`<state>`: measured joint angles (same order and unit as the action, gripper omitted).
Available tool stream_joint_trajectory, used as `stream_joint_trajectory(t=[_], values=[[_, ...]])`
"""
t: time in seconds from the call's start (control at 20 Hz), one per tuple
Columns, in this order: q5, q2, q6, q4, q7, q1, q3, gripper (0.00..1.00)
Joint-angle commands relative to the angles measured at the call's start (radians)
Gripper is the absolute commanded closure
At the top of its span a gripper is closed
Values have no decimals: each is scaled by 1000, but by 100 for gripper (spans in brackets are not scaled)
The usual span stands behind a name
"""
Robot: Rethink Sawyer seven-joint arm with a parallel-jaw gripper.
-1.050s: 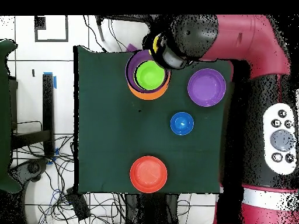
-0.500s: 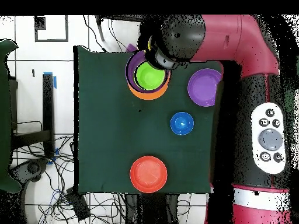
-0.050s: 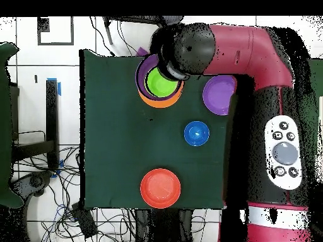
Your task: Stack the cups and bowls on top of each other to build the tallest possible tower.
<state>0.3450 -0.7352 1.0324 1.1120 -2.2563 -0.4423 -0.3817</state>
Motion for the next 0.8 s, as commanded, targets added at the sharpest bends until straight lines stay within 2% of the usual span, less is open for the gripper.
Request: stream_joint_trajectory(t=[0.05,0.55,0.8], values=[[1,33,-65,150,-146,49,67,100],[-37,27,-73,185,-127,70,102,100],[-54,20,-85,236,-98,68,112,100]])
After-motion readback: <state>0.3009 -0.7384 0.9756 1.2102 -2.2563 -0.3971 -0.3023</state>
